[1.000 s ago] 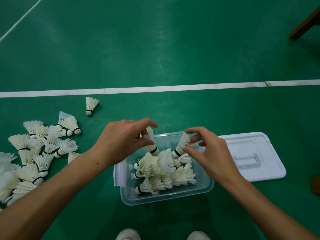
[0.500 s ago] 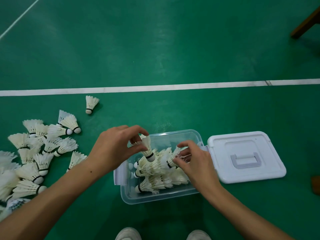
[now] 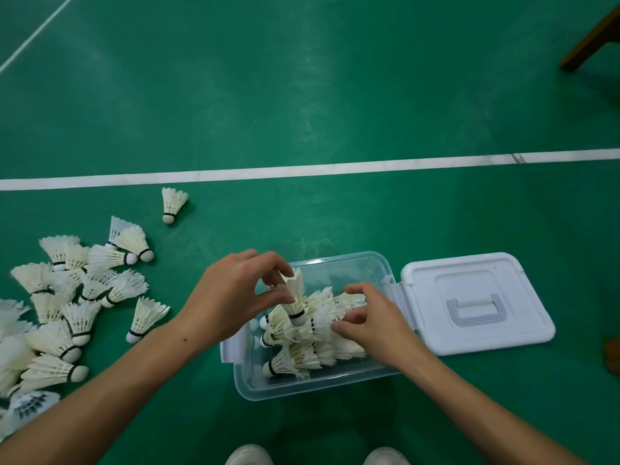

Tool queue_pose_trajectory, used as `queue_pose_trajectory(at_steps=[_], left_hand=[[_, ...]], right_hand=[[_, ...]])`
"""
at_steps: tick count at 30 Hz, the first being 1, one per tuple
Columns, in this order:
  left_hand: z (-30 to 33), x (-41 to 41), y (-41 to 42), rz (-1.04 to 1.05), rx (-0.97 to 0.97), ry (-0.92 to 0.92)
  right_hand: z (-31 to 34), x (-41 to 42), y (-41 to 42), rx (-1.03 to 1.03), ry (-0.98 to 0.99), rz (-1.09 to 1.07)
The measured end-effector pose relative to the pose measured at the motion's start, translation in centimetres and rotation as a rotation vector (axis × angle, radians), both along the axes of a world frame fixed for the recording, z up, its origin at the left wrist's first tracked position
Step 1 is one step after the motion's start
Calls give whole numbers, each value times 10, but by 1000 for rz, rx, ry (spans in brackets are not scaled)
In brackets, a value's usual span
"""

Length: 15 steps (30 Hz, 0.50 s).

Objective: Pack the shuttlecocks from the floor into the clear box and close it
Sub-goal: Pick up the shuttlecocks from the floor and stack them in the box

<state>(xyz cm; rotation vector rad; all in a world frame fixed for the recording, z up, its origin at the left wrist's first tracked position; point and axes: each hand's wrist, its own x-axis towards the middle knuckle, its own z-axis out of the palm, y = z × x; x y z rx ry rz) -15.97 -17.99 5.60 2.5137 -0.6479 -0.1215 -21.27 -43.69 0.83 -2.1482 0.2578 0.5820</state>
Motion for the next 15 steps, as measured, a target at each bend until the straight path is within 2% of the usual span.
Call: queue_pose_trajectory(at_steps=[4, 9, 12, 15], left_hand=[[6, 12, -11, -139, -24, -18], [10, 35, -30, -337, 0, 46], [12, 43, -41, -380, -18, 109], [9, 42, -51, -355, -112, 167]], right_hand=[[24, -2, -17, -133, -101, 105], [53, 10, -20, -48, -397, 125], [55, 17, -15, -116, -502, 231], [49, 16, -17, -191, -535, 249]])
